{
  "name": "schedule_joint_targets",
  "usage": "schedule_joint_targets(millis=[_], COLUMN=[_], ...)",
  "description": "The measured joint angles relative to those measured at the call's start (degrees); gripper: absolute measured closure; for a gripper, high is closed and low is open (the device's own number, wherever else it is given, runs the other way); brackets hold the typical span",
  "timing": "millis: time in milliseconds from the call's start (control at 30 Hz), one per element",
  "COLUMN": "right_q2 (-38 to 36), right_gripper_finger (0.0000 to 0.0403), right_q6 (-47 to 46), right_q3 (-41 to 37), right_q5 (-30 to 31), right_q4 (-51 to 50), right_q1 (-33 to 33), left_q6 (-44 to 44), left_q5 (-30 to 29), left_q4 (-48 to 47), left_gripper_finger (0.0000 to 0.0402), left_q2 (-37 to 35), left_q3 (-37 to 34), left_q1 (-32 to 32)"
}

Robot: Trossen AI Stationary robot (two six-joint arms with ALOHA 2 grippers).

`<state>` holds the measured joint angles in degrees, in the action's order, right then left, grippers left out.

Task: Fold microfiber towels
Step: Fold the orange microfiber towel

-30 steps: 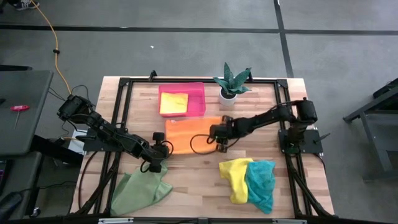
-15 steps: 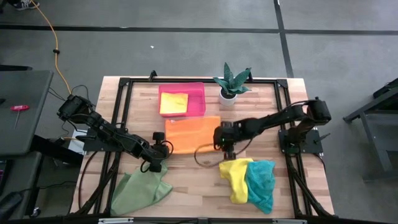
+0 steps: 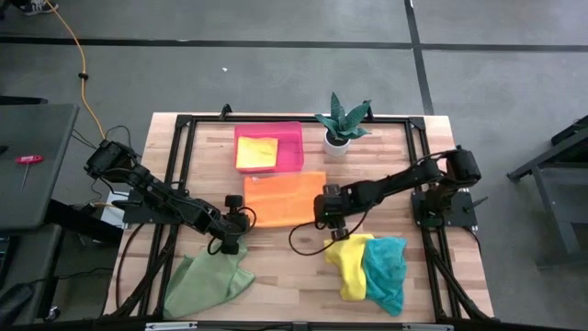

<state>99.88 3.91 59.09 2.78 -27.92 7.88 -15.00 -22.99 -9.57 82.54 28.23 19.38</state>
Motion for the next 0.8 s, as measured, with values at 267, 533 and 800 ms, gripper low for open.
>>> schedule_joint_targets(millis=[267, 533, 800], right_q2=[2.8, 3.9, 3.8], right_gripper_finger=[0.0263, 0.0271, 0.0361], right_q6=[2.5, 1.6, -2.4], right_q3=[0.0, 0.0, 0.1], right_q5=[0.0, 0.1, 1.3], right_q4=[-0.3, -0.6, -2.4], right_q1=[0.3, 0.4, 0.5], left_q6=[0.0, 0.0, -1.2], left_q5=[0.0, 0.0, 1.0], left_q4=[-0.1, -0.1, -1.2], left_gripper_finger=[0.0397, 0.0397, 0.0397], left_q2=[0.0, 0.0, 0.0], left_q3=[0.0, 0.0, 0.0], left_q1=[0.0, 0.0, 0.0])
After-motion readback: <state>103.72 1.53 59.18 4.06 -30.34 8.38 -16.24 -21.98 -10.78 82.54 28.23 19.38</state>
